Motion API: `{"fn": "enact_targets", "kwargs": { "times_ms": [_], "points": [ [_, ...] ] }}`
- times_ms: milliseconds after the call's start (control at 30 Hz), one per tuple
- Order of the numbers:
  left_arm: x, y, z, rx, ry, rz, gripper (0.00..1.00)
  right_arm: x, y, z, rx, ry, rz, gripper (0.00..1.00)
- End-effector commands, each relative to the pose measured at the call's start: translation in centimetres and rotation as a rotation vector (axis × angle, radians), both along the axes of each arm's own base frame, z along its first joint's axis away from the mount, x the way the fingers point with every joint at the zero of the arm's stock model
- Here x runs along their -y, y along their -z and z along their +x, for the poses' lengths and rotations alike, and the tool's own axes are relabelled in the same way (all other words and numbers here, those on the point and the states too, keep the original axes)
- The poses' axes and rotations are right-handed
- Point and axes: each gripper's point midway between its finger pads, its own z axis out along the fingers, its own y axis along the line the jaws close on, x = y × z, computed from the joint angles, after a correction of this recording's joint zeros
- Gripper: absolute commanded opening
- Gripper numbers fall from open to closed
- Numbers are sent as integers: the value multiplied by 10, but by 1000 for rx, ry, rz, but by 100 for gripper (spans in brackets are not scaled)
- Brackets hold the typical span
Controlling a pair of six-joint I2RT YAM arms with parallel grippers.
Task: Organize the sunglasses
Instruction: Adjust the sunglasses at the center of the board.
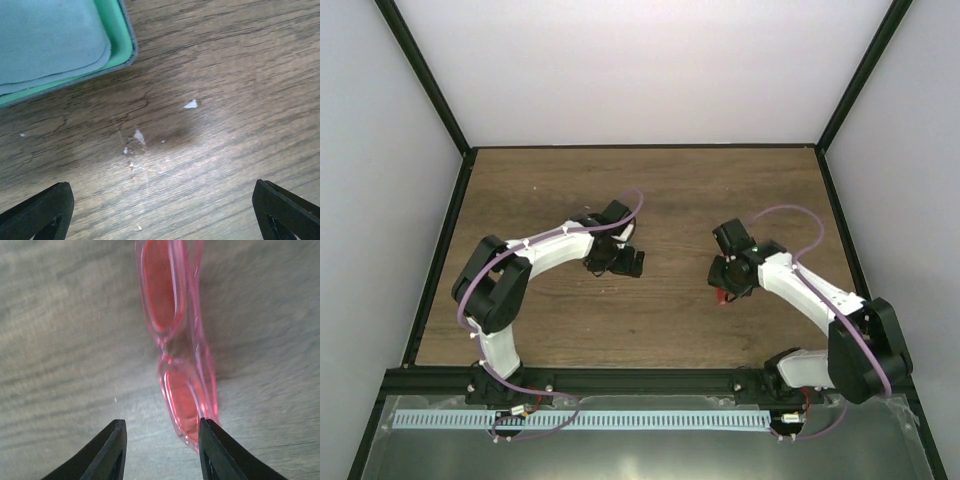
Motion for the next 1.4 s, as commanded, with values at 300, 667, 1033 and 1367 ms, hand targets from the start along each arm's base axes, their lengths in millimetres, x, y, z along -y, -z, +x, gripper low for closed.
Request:
{"fn": "enact_targets", "kwargs": {
  "times_ms": [300,667,1033,1367],
  "points": [
    [11,-20,-2,24,43,-87,100,-9,-1,6,107,-65,175,41],
    [13,-20,-1,20,37,-98,100,22,0,6,105,1,83,41],
    [9,-13,-3,5,41,-74,100,20,26,-4,53,-11,113,30],
    [8,-10,-5,-3,45,-68,100,20,29,-5,47,-8,114,12]
  ]
}}
